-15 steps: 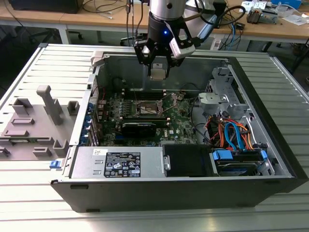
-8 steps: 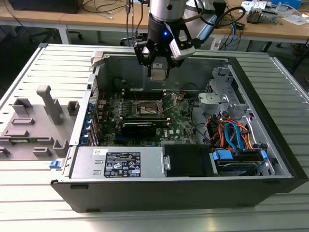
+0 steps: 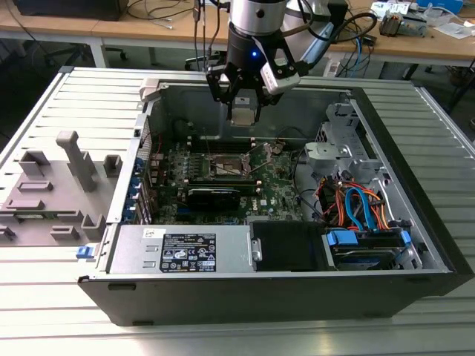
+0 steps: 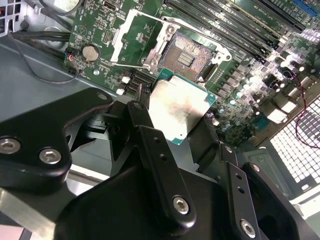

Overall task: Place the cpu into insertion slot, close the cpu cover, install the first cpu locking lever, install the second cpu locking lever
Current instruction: 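Place the cpu into insertion slot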

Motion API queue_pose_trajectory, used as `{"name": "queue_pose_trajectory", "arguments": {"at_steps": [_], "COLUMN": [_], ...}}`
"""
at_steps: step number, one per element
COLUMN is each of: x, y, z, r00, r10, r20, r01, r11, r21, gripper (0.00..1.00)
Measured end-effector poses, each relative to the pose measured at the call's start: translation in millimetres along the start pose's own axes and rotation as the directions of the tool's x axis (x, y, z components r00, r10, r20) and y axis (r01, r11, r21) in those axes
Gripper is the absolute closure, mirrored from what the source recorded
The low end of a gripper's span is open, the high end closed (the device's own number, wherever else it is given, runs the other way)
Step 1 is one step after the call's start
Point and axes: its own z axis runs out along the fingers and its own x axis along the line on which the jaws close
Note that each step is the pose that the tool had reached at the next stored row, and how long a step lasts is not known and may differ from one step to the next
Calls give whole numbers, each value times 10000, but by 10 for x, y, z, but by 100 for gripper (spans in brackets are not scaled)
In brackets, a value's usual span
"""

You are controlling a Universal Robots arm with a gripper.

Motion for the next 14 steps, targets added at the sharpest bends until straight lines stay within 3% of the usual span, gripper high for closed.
{"name": "queue_pose_trajectory", "arguments": {"at_steps": [14], "x": [-1], "y": [-23], "z": [27], "r00": [10000], "r10": [0], "r20": [0], "r01": [0], "r11": [10000], "r21": [0], "gripper": [45]}}
